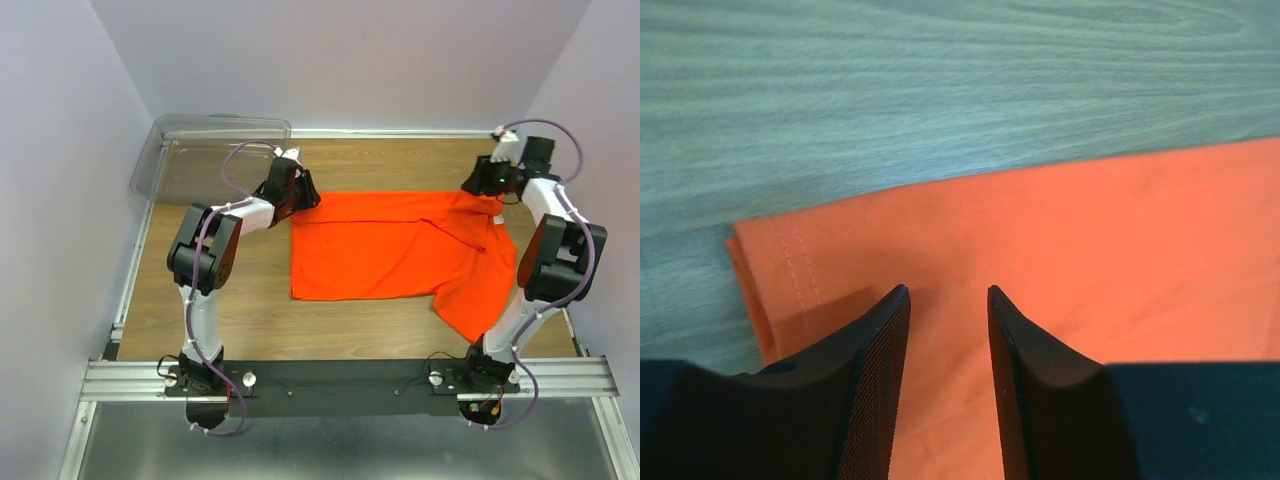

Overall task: Fold and stack the t-shirts
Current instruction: Fold the tshirt

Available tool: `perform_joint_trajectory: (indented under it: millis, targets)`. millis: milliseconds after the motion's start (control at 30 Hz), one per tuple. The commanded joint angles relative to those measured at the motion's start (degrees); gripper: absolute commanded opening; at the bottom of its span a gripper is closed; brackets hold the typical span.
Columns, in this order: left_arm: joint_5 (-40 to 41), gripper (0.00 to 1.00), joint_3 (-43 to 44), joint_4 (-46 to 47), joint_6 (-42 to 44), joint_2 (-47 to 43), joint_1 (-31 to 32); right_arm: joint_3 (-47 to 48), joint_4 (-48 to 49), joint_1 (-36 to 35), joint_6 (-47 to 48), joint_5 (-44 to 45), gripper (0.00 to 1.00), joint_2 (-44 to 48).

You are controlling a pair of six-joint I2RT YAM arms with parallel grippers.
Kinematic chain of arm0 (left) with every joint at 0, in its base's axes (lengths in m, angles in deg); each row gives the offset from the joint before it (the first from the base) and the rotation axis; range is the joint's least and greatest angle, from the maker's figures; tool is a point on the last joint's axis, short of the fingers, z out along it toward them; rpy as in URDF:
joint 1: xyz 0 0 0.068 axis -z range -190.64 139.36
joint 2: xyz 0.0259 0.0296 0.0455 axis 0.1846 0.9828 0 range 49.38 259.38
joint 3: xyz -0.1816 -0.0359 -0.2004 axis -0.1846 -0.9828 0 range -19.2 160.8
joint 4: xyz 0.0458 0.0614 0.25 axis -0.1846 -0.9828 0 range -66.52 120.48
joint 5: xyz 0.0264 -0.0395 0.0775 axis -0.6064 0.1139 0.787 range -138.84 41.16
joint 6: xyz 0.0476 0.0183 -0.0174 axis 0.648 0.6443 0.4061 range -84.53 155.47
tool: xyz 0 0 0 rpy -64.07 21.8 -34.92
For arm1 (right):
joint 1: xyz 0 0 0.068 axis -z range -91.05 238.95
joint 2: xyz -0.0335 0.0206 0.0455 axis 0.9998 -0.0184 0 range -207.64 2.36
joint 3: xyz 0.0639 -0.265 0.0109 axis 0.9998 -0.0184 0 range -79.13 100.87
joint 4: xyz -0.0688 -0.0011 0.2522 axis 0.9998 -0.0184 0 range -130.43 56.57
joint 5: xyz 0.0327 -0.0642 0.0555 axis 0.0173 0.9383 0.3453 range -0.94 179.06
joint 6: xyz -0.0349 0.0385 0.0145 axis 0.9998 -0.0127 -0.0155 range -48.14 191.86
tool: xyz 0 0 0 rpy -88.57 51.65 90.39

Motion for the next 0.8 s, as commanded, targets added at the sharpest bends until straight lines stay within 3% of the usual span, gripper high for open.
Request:
perform_joint_trajectory:
  millis: [0,267,533,767]
  targets:
    - [-2.9,0.48,0.8,1.5,2.0,-6.4,0.2,-1.8,-11.1,-7.1,17.5,-6.8,0.52,0.9]
    - [-5.0,0.5,-6.0,5.8,3.5,-20.2,0.5,0.9,-13.4,-8.3,17.5,-0.7,0.52,-3.5]
    - [-3.7,0.52,-16.5,5.8,4.1,-35.6,0.5,2.7,-21.1,-8.4,24.4,-0.9,0.52,-7.6]
    - [-2.9,0.52,-24.0,4.5,4.0,-43.6,0.3,4.2,-21.5,-8.5,25.1,-0.5,0.52,-9.8]
